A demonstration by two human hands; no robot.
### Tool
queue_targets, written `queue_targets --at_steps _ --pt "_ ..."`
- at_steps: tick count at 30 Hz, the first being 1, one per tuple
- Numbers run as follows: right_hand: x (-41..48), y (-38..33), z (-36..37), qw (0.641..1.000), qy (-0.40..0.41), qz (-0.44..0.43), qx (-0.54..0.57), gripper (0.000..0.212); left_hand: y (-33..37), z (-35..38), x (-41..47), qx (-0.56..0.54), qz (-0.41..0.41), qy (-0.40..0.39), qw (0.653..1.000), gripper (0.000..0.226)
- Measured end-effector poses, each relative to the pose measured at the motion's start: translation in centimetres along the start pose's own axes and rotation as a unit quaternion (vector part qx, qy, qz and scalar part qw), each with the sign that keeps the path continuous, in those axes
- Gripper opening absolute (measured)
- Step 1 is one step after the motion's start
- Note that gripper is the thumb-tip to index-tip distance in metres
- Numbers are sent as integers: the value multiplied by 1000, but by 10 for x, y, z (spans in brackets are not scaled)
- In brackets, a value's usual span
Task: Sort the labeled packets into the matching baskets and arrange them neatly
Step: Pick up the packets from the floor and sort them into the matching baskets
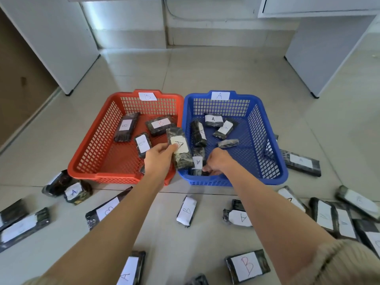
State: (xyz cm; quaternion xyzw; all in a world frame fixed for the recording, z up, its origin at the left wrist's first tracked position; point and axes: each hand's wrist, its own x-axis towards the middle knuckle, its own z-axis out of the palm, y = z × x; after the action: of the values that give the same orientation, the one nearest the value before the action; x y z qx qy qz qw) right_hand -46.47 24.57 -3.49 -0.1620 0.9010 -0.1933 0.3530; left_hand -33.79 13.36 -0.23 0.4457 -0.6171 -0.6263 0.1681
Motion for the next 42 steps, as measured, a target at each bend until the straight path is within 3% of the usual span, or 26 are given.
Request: queue_targets --at_steps 1,3,5,8,11,13,15,18,20,23,27,28,31,33,36,38,40,42 --pt "0 -1 -1 998 52 -9 -15 25 1 0 -1 -14 5 -13 1000 8" --pt "-7 -3 -9 980 111 -52 156 33 3 1 -3 -25 27 -45 998 12" --pt "-20 -10 -20 919 19 -97 382 36 6 4 -6 -7 54 -72 996 22" --pt "-29 -14 -23 897 -63 -140 416 25 6 10 -5 26 88 -68 993 25" --pt "-24 -11 -24 906 10 -94 412 19 -4 14 -4 134 186 19 973 28" --pt "-19 -2 -27 924 68 -46 374 18 -13 14 -2 222 235 40 946 36" --pt "-14 2 -27 943 53 -16 327 20 -21 14 1 289 237 14 927 49" --pt "-14 -4 -15 963 2 -4 270 9 -22 15 5 316 231 9 920 52" --pt "-11 -12 -8 976 40 -13 214 19 -24 16 5 329 242 13 913 53" --pt "-8 -22 -3 989 95 -20 108 15 -26 16 6 348 249 2 904 54" --pt "-11 -30 5 979 190 -47 -47 46 -25 11 5 320 253 -21 913 53" --pt "-19 -32 7 967 234 -84 -53 46 -26 7 1 323 300 -15 898 49" --pt "-51 -29 22 915 324 -235 -43 27 -48 -13 -23 381 495 25 781 39" --pt "-72 -17 39 879 363 -300 -70 19 -71 -30 -41 390 543 26 743 36" --pt "-98 10 64 817 455 -335 -115 18 -101 -62 -52 413 523 -6 746 26" --pt "-115 24 82 797 467 -364 -121 14 -109 -89 -53 430 482 -71 760 27" --pt "-125 32 99 816 416 -382 -125 14 -109 -119 -59 475 381 -150 779 32" --pt "-128 30 113 882 302 -334 -134 23 -107 -146 -62 548 281 -199 762 27"
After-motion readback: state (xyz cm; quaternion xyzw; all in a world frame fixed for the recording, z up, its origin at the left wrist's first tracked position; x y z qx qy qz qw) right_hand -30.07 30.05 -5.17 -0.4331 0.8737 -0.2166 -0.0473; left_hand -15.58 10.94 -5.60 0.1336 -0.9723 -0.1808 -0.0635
